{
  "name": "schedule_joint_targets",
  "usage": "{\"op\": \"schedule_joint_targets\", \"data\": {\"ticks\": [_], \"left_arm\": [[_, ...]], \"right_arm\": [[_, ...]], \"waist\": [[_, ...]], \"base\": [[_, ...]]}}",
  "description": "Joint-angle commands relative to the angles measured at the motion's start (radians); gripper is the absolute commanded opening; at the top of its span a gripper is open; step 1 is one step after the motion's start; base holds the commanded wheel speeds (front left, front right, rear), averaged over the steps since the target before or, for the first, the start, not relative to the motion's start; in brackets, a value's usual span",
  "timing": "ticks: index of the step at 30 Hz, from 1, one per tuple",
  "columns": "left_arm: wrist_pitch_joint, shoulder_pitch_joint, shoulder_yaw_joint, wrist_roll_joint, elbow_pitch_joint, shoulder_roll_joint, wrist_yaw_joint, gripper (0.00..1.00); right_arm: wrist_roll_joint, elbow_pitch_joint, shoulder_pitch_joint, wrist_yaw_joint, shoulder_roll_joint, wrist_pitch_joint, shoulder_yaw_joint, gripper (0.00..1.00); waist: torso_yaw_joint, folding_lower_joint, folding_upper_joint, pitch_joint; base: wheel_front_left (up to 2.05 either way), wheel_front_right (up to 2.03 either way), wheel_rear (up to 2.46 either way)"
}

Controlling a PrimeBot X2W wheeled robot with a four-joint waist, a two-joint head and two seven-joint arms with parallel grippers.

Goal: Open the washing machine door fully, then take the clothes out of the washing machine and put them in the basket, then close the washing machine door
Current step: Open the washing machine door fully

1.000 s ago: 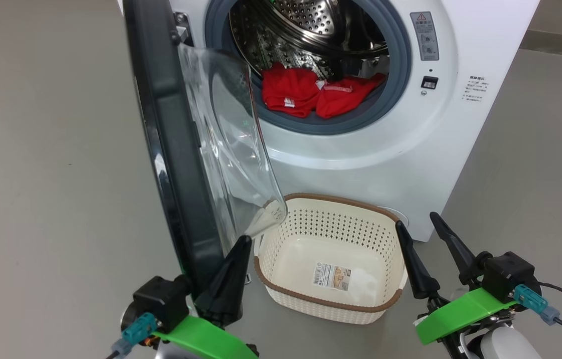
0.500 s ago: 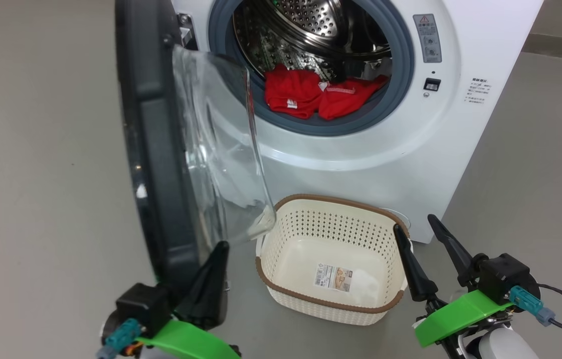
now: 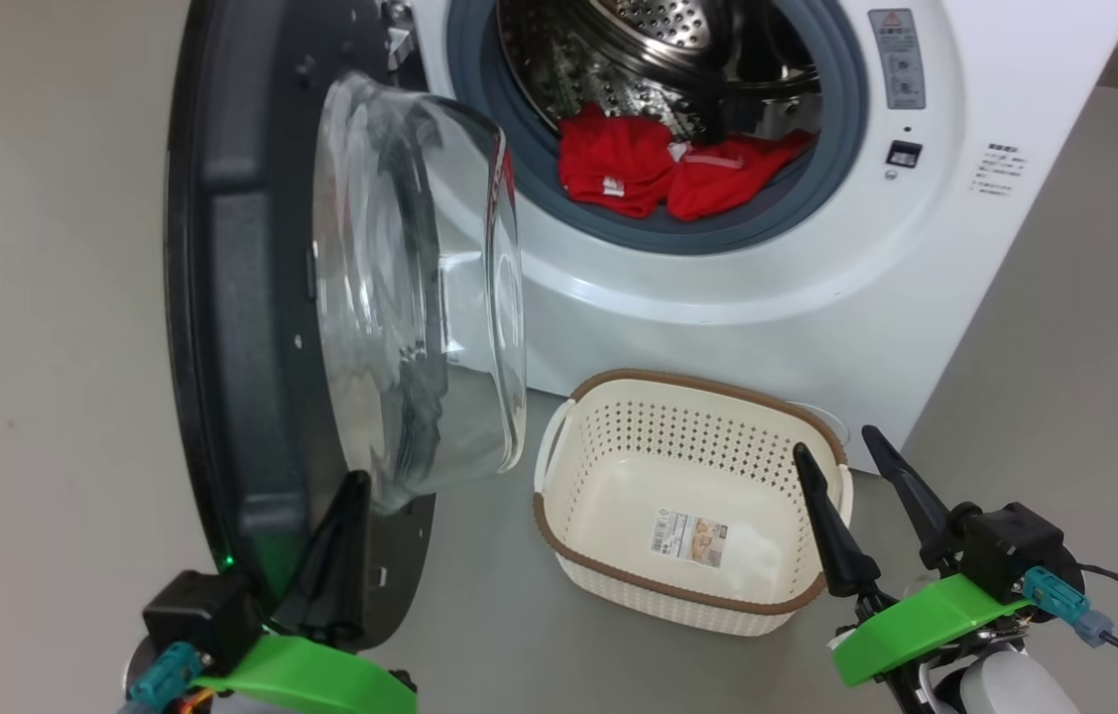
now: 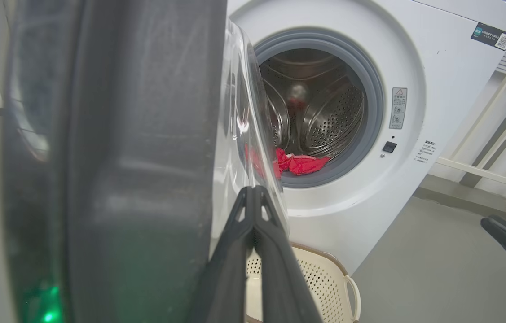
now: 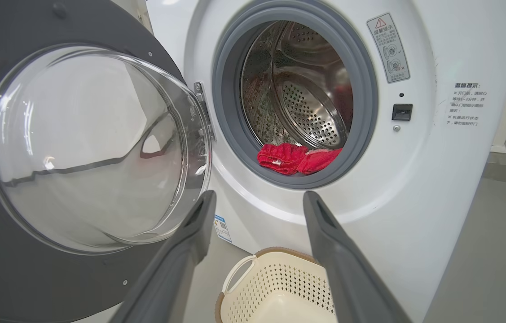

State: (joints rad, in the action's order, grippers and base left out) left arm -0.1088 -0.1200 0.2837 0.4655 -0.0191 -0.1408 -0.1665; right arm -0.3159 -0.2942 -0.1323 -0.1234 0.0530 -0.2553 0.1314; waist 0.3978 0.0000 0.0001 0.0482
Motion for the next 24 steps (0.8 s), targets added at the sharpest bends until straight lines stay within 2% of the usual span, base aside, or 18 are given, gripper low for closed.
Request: {"op": "schedule_joint_targets", "data": {"ticks": [1, 12, 24], "left_arm": [[-0.010, -0.011, -0.054, 0.004, 0.027, -0.026, -0.017, 0.00], [-0.024, -0.004, -0.115, 0.010, 0.039, -0.046, -0.070, 0.00], [-0.040, -0.023, -0.198, 0.039, 0.018, -0.086, -0.093, 0.00]], "right_arm": [[-0.007, 0.020, -0.040, -0.007, -0.003, -0.006, 0.015, 1.00], [-0.012, 0.016, -0.046, -0.007, -0.003, -0.006, -0.009, 1.00], [-0.005, 0.021, -0.059, -0.007, -0.003, -0.006, 0.006, 1.00]], "waist": [[0.010, 0.0000, -0.0001, 0.007], [0.049, 0.0000, -0.0001, 0.029], [0.067, 0.0000, -0.0001, 0.061]], "base": [[0.00, 0.00, 0.00], [0.00, 0.00, 0.00], [0.00, 0.00, 0.00]]}}
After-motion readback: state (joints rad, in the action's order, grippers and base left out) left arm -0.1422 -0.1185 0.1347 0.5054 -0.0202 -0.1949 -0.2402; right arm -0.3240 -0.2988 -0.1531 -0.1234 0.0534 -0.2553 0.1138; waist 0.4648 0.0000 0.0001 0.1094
